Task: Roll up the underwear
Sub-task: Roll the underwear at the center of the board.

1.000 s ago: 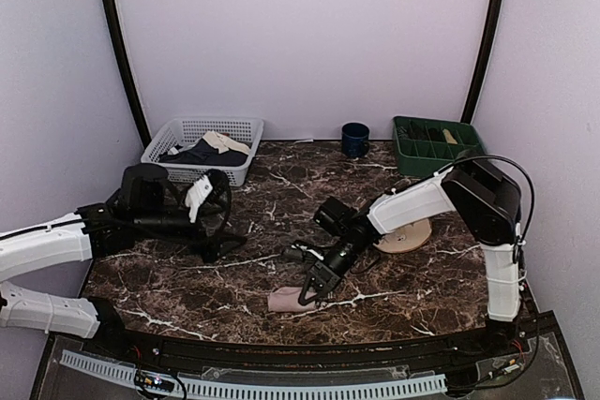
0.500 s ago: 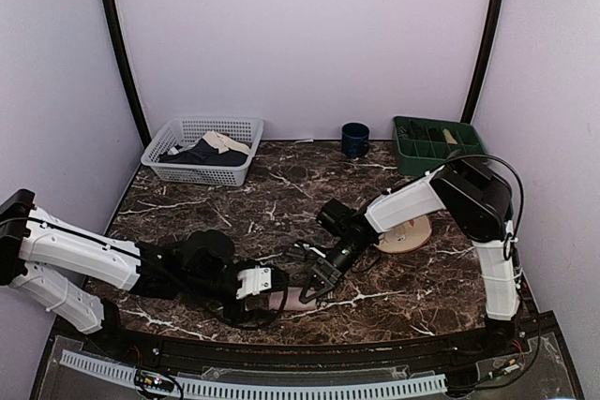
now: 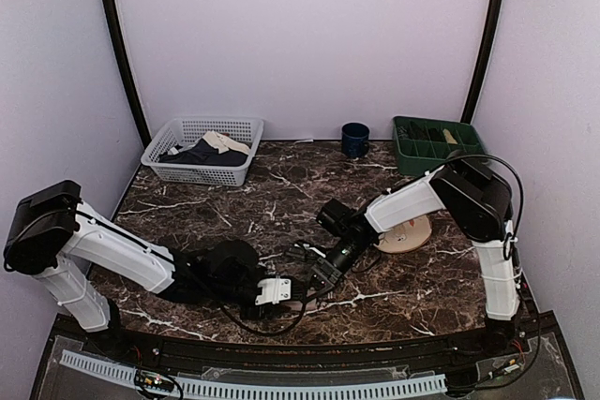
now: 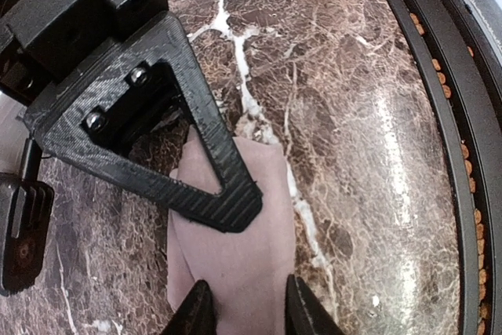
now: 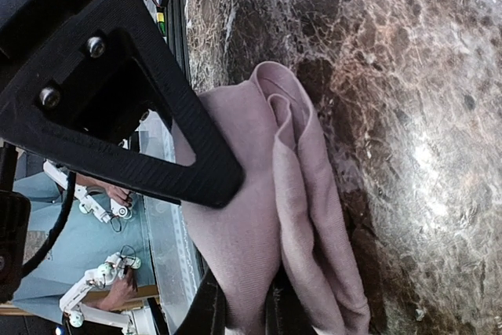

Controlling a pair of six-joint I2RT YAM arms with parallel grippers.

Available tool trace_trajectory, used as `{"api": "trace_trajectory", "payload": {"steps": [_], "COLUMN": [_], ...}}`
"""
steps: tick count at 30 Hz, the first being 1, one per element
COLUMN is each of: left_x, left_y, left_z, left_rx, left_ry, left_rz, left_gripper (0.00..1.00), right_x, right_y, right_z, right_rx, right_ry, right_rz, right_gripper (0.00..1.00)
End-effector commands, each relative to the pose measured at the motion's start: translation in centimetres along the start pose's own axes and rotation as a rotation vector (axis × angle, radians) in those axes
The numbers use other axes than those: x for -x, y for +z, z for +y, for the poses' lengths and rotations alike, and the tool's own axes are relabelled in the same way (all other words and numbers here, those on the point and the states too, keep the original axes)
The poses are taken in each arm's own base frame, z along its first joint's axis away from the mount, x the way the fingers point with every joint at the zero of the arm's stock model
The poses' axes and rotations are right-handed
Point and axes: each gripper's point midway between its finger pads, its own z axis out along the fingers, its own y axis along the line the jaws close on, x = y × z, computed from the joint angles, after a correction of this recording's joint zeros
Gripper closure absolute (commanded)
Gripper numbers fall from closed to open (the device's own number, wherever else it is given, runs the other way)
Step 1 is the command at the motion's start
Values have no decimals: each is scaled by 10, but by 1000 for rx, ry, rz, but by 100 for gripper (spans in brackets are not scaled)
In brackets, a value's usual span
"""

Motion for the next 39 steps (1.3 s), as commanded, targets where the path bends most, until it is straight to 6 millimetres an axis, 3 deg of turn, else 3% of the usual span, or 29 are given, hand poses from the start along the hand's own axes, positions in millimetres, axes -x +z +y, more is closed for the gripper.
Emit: {"api": "trace_trajectory", "payload": {"steps": [1,5,7,10,15,19,24,28,39], "left_x": [-2,-7,-10,-14,-11,0,-5,-15,-19], "left_y": [2,-5,-8,-14,-21,-24,-17,-7,9], "left_z": [-8,-17,-19,-14,-10,-8,-15,-13,3], "left_rx": [-43,-119,-156,-216,-382,-557,-733,-774,-843], "left_ry": [-17,-87,-141,-254,-410,-537,-669,-743,-890], "left_rz": [20,36,40,39,11,-37,-7,31,25], "left_gripper": [76,86,88,90,91,91,91,92,93], "right_x": [-3,11,17,23,18,6,-4,-6,2], "right_y": [-3,-20,-33,-54,-81,-88,-79,-61,-12], "right_z": [-24,-15,-10,4,23,41,56,65,44], "right_rx": [-115,-214,-291,-388,-535,-645,-755,-796,-875], "right_ry": [22,-88,-159,-266,-396,-529,-665,-751,-880], "right_rz": [3,-80,-146,-243,-339,-354,-337,-308,-150], "right_gripper": [100,85,75,68,59,53,52,52,51]}}
